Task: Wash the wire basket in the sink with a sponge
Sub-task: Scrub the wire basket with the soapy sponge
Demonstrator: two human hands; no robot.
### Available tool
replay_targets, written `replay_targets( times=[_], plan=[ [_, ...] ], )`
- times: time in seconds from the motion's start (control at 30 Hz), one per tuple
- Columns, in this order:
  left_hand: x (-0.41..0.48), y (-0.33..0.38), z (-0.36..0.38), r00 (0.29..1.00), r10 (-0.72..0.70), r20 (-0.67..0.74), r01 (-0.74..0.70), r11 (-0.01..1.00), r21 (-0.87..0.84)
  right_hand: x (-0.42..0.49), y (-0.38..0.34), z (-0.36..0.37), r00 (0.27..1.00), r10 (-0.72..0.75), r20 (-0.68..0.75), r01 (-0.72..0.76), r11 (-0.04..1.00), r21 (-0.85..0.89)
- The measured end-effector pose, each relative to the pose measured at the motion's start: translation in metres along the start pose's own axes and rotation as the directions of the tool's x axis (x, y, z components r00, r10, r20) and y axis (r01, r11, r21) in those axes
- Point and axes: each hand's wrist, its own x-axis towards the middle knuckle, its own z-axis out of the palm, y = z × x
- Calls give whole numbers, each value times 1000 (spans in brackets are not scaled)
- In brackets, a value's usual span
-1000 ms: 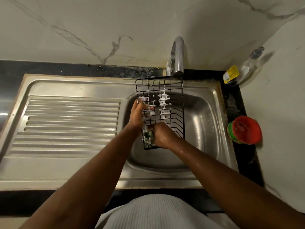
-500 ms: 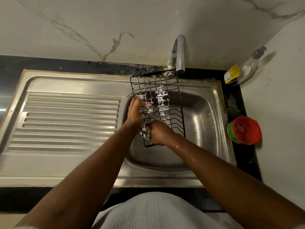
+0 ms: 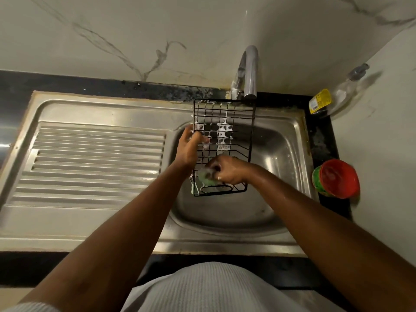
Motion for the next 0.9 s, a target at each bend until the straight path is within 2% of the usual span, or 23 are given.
replay_targets(
  times=[0.07, 0.1, 0.17, 0.27, 0.37, 0.43, 0.53, 0.6, 0.67, 0.73, 0.77, 0.83, 0.9],
  plan=[
    [3, 5, 0, 999, -42, -1, 42, 999, -10, 2, 7, 7, 987, 29, -161, -41, 997, -72],
    [3, 7, 0, 998, -61, -9, 61, 998, -20, 2, 9, 13, 982, 9, -191, -40, 987, -156],
    [5, 9, 0, 996, -86, -21, 86, 996, -39, 4, 14, 29, 981, -40, -189, -14, 961, -276],
    [5, 8, -2, 993, -108, -47, 105, 992, -67, 9, 25, 37, 977, -35, -213, -17, 971, -237],
    [2, 1, 0, 991, -108, -82, 99, 990, -105, 9, 23, 33, 986, 33, -164, -61, 984, -167],
    [1, -1, 2, 993, -93, -74, 87, 992, -91, 8, 21, 27, 991, 8, -134, -25, 991, -128],
    [2, 4, 5, 994, -96, -55, 90, 992, -90, 5, 21, 20, 986, -8, -168, -12, 993, -115],
    [2, 3, 3, 995, -93, -37, 90, 993, -76, 5, 18, 17, 995, 7, -98, -21, 989, -143],
    [-2, -1, 2, 992, -123, -23, 120, 988, -92, 7, 12, 11, 997, 49, 58, -37, 981, -190],
    [-7, -3, 3, 989, -149, -4, 147, 980, -130, 7, 9, -1, 975, 90, 201, -32, 961, -276],
    [-9, -3, 4, 988, -155, 0, 153, 979, -132, 5, 9, -7, 966, 122, 226, -53, 956, -288],
    [-10, 1, 6, 982, -186, -14, 183, 974, -137, 0, 11, -17, 968, 132, 213, -72, 961, -268],
    [-8, 7, 7, 981, -192, -35, 184, 969, -165, -5, 15, -19, 988, 92, 126, -64, 974, -215]
  ],
)
